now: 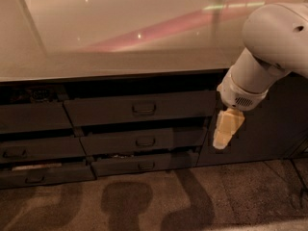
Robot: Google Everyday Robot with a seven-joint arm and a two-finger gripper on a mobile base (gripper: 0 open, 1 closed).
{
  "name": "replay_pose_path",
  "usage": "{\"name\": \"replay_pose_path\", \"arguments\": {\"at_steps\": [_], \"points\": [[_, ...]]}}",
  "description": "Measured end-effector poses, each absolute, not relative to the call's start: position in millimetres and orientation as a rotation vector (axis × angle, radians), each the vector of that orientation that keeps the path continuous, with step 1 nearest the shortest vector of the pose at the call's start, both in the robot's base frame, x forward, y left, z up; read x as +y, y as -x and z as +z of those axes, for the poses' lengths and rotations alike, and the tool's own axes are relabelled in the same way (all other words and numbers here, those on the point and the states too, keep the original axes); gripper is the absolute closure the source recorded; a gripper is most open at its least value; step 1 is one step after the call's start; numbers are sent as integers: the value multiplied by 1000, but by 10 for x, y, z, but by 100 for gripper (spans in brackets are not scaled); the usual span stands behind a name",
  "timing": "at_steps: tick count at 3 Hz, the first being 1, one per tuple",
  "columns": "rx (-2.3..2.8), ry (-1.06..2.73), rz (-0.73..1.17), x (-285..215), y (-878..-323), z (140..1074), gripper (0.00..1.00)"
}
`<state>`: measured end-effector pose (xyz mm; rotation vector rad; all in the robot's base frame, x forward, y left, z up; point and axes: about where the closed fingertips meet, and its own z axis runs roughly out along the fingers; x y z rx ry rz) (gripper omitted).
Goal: Open top drawer
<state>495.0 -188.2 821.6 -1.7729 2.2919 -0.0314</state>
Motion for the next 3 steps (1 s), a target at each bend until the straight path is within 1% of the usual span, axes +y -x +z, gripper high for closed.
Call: {"name": "replay_pose_path", "arguments": {"at_steps": [2,3], "points": [[2165,2151,-268,-1765,-4786,8228,0],[2165,2150,-267,-1766,-4786,8228,0]]}}
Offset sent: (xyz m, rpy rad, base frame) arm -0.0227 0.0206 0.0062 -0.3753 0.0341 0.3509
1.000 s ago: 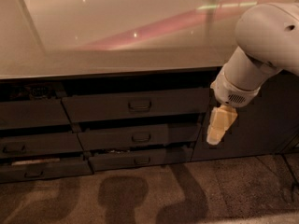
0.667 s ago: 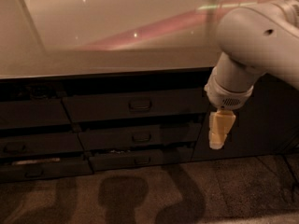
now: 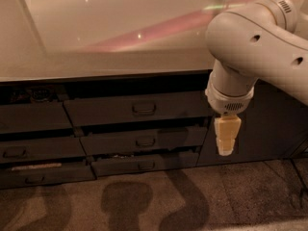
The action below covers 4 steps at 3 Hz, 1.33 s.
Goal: Open top drawer
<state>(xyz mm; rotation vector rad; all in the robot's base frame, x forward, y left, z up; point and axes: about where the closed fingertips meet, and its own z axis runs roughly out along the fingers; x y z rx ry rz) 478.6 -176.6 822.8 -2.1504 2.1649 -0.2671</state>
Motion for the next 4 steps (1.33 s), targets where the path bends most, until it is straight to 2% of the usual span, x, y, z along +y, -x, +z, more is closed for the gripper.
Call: {"name": "replay_pose_path", "arguments": {"at_steps": [3,4], "points": [[1848,1983,218,-2058,-4902,8099,0],[1820,1995,223,-2020,-4905,8107,0]]}}
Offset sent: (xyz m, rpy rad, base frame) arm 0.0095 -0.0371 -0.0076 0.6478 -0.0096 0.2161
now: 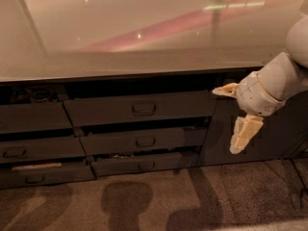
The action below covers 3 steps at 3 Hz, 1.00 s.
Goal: Open top drawer
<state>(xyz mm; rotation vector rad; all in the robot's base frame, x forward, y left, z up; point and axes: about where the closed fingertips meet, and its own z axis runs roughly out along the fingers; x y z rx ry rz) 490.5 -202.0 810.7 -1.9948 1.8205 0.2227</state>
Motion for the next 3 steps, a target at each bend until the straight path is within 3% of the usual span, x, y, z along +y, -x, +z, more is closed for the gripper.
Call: {"name": "replay_pose_path", "arguments": {"at_steps": [3], "points": [[1989,1935,336,-2308,-5354,7651,0]]}}
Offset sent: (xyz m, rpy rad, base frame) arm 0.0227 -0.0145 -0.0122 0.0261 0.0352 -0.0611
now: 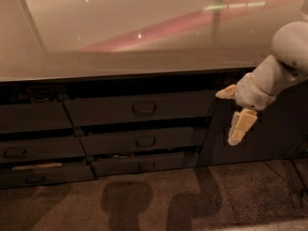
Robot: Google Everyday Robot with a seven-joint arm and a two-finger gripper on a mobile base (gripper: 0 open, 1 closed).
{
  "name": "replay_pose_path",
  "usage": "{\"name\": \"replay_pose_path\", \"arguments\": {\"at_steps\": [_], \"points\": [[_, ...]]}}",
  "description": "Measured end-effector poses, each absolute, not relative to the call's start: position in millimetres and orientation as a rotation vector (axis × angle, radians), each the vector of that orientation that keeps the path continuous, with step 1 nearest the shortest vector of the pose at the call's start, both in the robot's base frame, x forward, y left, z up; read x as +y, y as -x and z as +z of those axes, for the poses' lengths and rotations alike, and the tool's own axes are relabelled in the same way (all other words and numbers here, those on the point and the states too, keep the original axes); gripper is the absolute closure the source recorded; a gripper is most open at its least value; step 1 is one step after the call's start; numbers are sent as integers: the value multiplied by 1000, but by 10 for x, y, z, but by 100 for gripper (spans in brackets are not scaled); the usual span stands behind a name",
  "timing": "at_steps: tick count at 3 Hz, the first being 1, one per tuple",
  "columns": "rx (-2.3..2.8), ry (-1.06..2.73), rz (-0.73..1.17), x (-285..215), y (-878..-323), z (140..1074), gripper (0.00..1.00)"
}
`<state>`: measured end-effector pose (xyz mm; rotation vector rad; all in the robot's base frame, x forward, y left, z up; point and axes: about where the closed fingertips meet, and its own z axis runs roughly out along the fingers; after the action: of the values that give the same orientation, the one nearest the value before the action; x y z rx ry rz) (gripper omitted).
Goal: Open top drawer
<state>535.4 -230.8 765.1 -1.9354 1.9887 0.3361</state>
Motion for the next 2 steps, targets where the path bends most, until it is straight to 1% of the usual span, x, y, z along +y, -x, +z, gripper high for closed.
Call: {"name": "replay_pose_path", "arguments": {"at_steps": [1,2], "points": [[2077,1903,463,-2485,-5691,7135,0],[2077,1904,463,-2484,-5690,7135,0]]}}
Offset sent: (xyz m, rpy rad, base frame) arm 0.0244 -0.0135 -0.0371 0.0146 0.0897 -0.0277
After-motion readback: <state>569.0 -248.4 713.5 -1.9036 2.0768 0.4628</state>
